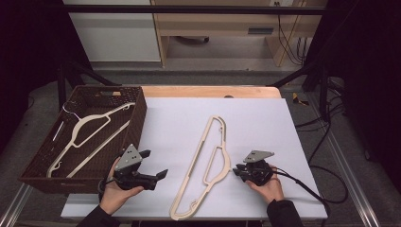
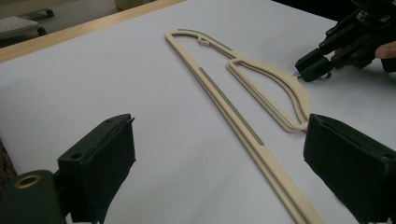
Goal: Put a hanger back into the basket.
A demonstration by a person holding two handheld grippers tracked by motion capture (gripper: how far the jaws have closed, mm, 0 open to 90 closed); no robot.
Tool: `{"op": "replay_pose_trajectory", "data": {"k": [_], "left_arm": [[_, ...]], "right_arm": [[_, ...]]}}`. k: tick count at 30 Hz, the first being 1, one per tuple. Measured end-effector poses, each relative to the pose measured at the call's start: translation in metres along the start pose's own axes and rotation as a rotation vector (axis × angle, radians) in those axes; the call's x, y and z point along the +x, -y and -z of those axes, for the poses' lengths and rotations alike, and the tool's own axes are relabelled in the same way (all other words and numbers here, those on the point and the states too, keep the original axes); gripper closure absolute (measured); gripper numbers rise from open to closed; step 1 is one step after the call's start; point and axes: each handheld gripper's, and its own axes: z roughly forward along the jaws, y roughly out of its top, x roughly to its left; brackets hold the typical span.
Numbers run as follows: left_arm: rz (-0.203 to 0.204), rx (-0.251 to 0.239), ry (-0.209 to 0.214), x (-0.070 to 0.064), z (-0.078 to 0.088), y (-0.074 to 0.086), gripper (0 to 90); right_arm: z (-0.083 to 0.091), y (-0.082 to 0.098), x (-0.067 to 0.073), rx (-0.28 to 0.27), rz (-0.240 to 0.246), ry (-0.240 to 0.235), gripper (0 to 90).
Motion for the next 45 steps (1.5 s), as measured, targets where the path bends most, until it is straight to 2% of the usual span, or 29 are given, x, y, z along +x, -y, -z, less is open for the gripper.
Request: {"op": "replay_pose_trajectory", "data": {"k": [4,7,8,11,16,22,28,31,33,39,42,45], "left_arm": [[-0.004,0.006,0.004,-0.001,-0.001,0.000,8.8],[-0.006,0.012,0.005,-0.001,-0.003,0.001,8.9],[-0.007,0.015,0.005,-0.001,-0.003,0.001,8.9],[-0.008,0.019,0.007,-0.002,-0.004,0.001,9.0],[-0.010,0.022,0.013,-0.004,-0.005,0.000,9.2],[-0.015,0.033,0.034,-0.010,-0.009,-0.002,9.2],[-0.048,0.059,0.057,-0.025,-0.020,-0.010,9.6],[-0.076,0.076,0.085,-0.037,-0.028,-0.015,10.2],[-0.090,0.088,0.100,-0.044,-0.035,-0.017,11.0],[-0.139,0.155,0.139,-0.067,-0.063,-0.029,16.0],[-0.148,0.197,0.152,-0.076,-0.078,-0.031,19.5],[-0.149,0.230,0.167,-0.082,-0.086,-0.030,22.8]], "right_arm": [[0.000,0.000,0.000,0.003,0.021,-0.018,80.5],[0.000,-0.001,0.000,0.009,0.009,-0.031,84.5],[0.000,-0.001,-0.002,0.009,0.021,-0.041,85.5],[0.001,-0.002,-0.003,0.015,0.010,-0.048,86.2],[0.009,-0.006,-0.005,-0.018,-0.004,-0.073,87.3],[0.018,-0.014,-0.002,-0.021,-0.016,-0.086,88.3],[0.024,-0.023,0.005,-0.013,-0.041,-0.090,88.9],[0.027,-0.027,0.009,-0.009,-0.044,-0.082,89.0],[0.029,-0.028,0.011,-0.005,-0.063,-0.084,89.0],[0.032,-0.031,0.014,-0.006,-0.064,-0.084,89.0],[0.035,-0.033,0.015,-0.008,-0.058,-0.080,89.1],[0.036,-0.035,0.017,-0.012,-0.072,-0.078,89.1]]}}
